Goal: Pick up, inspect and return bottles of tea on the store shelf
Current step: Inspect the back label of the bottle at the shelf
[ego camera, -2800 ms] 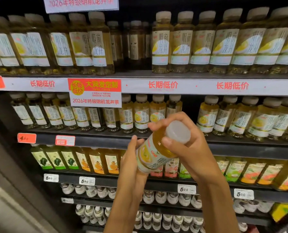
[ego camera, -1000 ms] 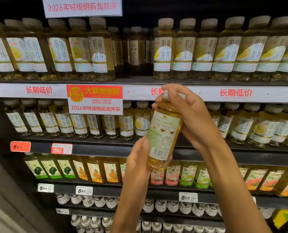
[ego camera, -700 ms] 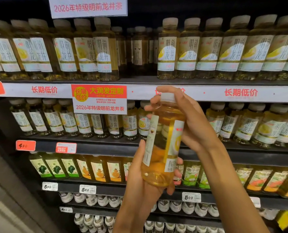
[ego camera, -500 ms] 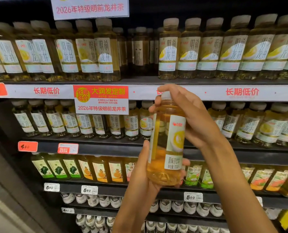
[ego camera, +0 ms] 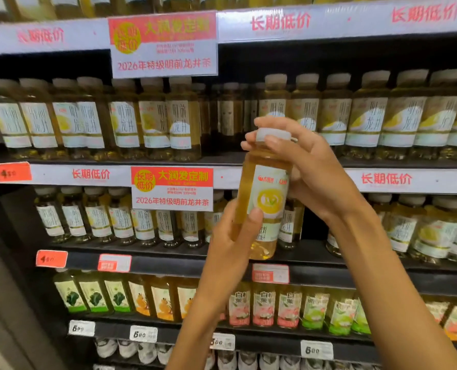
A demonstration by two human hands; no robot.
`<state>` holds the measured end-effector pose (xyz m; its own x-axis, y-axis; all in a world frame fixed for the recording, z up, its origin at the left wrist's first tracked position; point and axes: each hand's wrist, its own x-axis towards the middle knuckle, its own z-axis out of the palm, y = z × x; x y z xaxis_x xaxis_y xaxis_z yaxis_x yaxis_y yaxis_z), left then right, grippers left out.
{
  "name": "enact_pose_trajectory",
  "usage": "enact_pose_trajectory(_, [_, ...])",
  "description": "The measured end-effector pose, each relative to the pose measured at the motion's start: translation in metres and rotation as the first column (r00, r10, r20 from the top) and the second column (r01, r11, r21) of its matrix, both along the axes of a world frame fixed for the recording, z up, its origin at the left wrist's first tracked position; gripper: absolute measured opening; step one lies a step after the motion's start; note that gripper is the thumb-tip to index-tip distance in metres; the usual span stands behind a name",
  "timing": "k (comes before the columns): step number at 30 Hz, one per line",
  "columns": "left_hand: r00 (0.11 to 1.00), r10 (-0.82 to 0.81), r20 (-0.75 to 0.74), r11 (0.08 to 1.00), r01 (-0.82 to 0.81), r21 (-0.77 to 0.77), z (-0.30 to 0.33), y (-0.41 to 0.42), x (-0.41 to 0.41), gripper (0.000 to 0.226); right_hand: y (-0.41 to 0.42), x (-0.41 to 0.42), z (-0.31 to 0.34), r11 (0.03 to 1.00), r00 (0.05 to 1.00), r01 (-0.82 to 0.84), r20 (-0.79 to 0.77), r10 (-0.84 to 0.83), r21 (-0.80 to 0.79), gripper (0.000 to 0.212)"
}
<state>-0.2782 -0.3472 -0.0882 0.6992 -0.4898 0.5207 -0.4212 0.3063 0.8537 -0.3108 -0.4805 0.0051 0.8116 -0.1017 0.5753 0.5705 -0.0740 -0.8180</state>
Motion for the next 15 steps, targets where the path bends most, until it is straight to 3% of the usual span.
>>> enact_pose_trajectory(4, [0.951, 0.224, 0.215, 0.973, -0.231, 0.01, 0.027, -0.007, 0.03, 0.044, -0.002, 0.013, 0.029, 0.996, 0.986, 0.081, 0.152, -0.075, -0.034, 0.026])
enact_pose_trajectory(8, [0.877, 0.259, 0.406, 0.937, -0.329, 0.113, 0.046, -0.018, 0.058, 0.059, -0.006, 0.033, 0.053, 0.991, 0.973, 0.129, 0.19, -0.132, 0.026, 0.028])
enact_pose_trajectory(15, [0.871, 0.293, 0.396, 0.918, -0.372, 0.14, 0.069, -0.028, 0.098, 0.06, -0.012, 0.061, 0.071, 0.989, 0.982, 0.145, 0.122, -0.146, 0.016, 0.036])
